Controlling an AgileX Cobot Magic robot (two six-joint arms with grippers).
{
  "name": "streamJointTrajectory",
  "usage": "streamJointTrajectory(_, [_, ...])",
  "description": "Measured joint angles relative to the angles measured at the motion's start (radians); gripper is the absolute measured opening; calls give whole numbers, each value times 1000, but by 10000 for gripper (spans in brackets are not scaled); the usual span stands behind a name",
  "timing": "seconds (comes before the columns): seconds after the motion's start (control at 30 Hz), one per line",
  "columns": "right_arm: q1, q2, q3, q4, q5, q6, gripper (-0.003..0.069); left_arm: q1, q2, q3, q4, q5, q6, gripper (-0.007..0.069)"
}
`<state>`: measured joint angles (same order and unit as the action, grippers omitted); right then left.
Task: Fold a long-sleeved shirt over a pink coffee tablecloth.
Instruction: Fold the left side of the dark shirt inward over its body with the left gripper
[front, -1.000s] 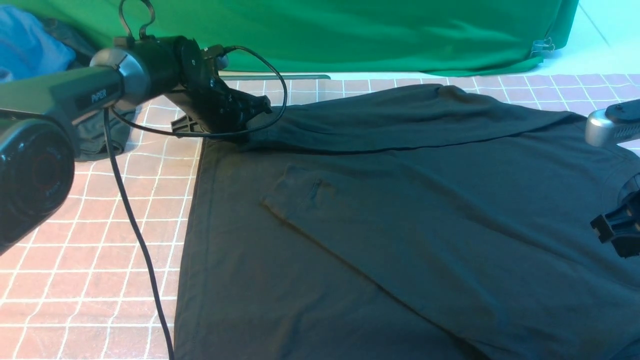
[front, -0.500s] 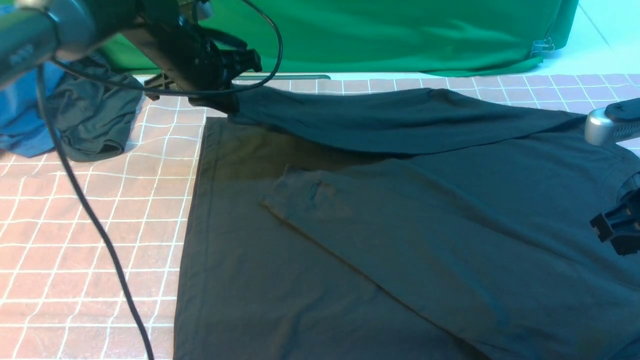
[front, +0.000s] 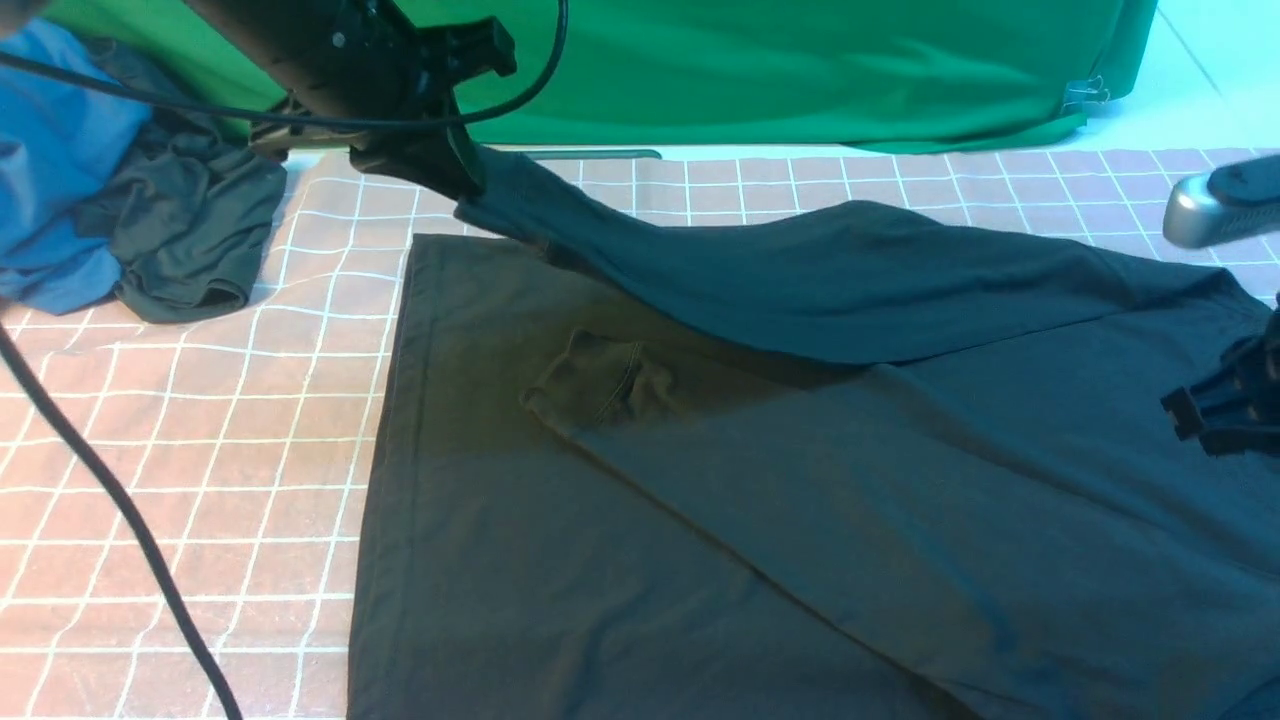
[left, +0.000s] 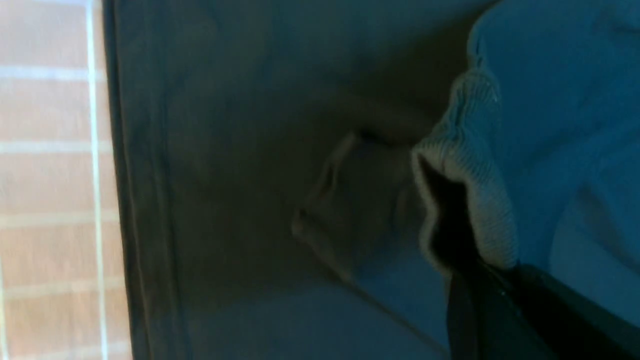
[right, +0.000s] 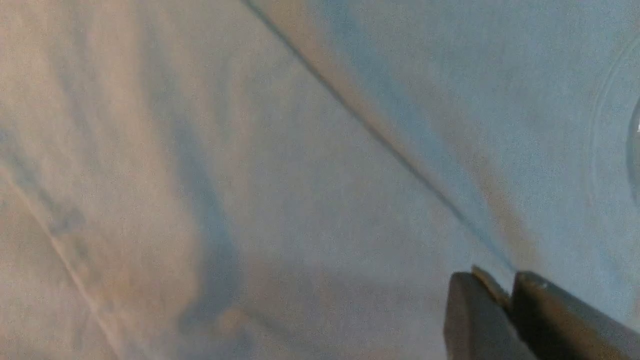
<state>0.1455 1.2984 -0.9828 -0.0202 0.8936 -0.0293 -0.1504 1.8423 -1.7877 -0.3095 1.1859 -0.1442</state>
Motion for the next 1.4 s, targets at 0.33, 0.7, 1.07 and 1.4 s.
streamJointTrajectory(0.33, [0, 0, 0, 0, -54, 0, 145, -141, -87, 109, 112, 28, -106, 31])
streamJointTrajectory(0.7, [0, 0, 0, 0, -46, -2, 164, -164, -160, 229, 240, 33, -255, 31])
streamJointTrajectory(1.07, [0, 0, 0, 0, -44, 0, 182, -168, -189, 275, 192, 30, -259, 31])
streamJointTrajectory(1.4, [0, 0, 0, -8, -62, 7, 199, -168, -189, 432, 153, 22, -243, 34])
